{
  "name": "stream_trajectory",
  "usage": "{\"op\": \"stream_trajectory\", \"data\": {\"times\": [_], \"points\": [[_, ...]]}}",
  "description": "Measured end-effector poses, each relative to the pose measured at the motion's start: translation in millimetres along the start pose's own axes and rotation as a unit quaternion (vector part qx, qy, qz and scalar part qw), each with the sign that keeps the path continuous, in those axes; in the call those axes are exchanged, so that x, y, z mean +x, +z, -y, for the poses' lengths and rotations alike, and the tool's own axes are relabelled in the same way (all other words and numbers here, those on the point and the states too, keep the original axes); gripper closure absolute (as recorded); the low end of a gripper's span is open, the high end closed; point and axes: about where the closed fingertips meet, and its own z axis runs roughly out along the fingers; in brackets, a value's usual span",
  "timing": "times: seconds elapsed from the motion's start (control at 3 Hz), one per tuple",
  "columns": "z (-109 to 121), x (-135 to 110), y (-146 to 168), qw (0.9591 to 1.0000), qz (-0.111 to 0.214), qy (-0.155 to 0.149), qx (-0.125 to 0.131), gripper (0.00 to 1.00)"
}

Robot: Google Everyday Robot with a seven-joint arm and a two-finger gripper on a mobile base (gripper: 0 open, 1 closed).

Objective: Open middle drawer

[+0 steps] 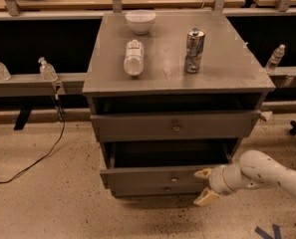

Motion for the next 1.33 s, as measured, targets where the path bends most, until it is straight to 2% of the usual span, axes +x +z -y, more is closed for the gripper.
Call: {"op": "stream_trajectory", "data": {"times": [0.33, 0.67, 1.0, 1.33], "points": [[-6.4, -9.7, -3.8, 0.9998, 0.001, -0.017, -0.005, 0.35], [2.2, -23.1, -5.1, 0.9991, 0.001, -0.043, 0.004, 0.35], [27.0, -37.6, -2.1, 0.9975, 0.004, -0.067, 0.022, 0.34], [45.2, -44.6, 5.2, 0.9966, 0.008, -0.076, 0.030, 0.34]]}}
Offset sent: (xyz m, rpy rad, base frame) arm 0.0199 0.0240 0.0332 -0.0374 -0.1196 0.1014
